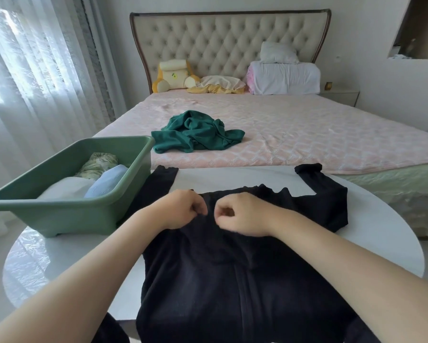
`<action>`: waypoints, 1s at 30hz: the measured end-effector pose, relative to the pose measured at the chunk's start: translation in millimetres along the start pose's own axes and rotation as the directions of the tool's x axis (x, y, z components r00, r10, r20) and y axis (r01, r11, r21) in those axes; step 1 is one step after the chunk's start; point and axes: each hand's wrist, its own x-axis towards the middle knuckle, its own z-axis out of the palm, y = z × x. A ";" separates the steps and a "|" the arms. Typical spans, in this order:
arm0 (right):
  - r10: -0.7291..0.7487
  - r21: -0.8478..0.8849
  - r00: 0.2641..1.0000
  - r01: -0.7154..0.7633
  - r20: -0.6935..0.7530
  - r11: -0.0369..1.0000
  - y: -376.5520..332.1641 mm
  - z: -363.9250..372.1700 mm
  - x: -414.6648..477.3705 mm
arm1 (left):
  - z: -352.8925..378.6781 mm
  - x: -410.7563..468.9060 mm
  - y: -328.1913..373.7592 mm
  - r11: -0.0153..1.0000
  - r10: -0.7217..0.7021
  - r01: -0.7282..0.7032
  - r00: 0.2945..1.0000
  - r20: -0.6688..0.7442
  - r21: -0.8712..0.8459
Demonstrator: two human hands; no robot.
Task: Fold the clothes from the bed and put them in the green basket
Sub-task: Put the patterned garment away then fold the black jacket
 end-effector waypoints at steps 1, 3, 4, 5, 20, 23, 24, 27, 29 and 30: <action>0.015 -0.037 0.998 -0.013 0.057 0.999 -3.4 6.1 0.9 | 4.1 0.7 -2.8 0.999 0.006 -0.008 0.999 0.052 0.044; 0.066 -0.296 0.983 -0.013 0.170 0.955 -2.4 14.6 3.7 | 10.7 2.5 -9.9 0.991 -0.019 0.002 0.992 0.128 0.133; 0.091 -0.399 0.977 -0.007 0.192 0.917 -1.9 14.9 4.4 | 13.1 3.3 -13.2 0.986 -0.045 0.019 0.987 0.153 0.166; 0.118 -0.444 0.974 -0.019 0.195 0.896 -1.7 12.1 4.5 | 15.6 4.6 -16.4 0.983 -0.063 0.031 0.983 0.172 0.184; 0.083 -0.134 0.876 -0.166 -0.476 0.977 13.9 -7.5 15.5 | 2.9 20.3 -16.0 0.993 0.105 -0.110 0.755 -0.647 0.034; 0.048 -0.260 0.931 -0.150 -0.363 0.954 10.1 -10.9 10.8 | -2.5 20.4 -22.8 0.981 0.189 -0.187 0.904 -0.382 0.043; 0.060 -0.315 0.958 -0.151 -0.281 0.937 9.6 -12.4 9.3 | -2.9 20.6 -25.4 0.984 0.175 -0.173 0.948 -0.267 0.031; 0.122 -0.481 0.992 -0.104 0.008 0.870 12.8 -12.6 7.4 | 0.3 19.1 -25.0 0.977 0.085 -0.088 0.996 0.023 0.193; 0.178 -0.507 0.976 -0.089 0.129 0.858 18.9 -6.0 8.4 | 4.1 20.5 -23.3 0.957 0.056 -0.056 0.998 0.010 0.284; 0.161 -0.496 0.980 -0.084 0.113 0.864 20.3 -3.3 9.0 | 4.8 21.4 -21.8 0.954 0.084 -0.058 0.994 -0.076 0.295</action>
